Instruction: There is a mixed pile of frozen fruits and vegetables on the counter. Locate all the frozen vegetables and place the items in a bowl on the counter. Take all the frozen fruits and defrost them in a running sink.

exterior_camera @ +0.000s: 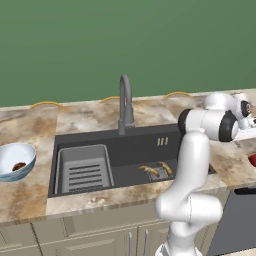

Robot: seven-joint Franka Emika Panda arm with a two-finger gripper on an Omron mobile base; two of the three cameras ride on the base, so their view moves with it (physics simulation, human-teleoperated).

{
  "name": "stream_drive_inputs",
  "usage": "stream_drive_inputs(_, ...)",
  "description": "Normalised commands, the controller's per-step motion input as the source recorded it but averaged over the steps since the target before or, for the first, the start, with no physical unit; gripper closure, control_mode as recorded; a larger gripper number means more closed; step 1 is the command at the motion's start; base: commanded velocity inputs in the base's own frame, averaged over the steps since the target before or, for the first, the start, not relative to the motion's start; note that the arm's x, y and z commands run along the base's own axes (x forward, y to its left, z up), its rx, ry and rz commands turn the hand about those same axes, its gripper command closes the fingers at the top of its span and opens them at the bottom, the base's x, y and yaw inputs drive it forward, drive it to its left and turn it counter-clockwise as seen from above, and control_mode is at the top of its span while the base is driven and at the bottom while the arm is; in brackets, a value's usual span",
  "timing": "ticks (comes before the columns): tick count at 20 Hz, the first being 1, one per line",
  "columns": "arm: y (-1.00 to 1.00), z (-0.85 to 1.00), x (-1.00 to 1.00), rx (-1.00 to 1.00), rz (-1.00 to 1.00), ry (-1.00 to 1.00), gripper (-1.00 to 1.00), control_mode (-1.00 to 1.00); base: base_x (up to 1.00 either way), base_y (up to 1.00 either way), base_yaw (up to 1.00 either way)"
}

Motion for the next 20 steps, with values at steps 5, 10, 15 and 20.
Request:
stream_drive_inputs(5, -0.42, -0.32, -0.45, -0.02, -0.19, 0.06, -1.0, -1.0, 0.0, 0.0, 0.0)
stream_drive_inputs(10, -0.06, -0.12, -0.01, 0.02, -0.03, -0.03, -1.0, -1.0, 0.0, 0.0, 0.0)
stream_drive_inputs(15, -0.02, -0.22, -0.19, 0.06, 0.0, 0.03, -1.0, -1.0, 0.0, 0.0, 0.0)
stream_drive_inputs(20, -0.02, -0.31, -0.31, 0.05, 0.0, 0.09, -1.0, -1.0, 0.0, 0.0, 0.0)
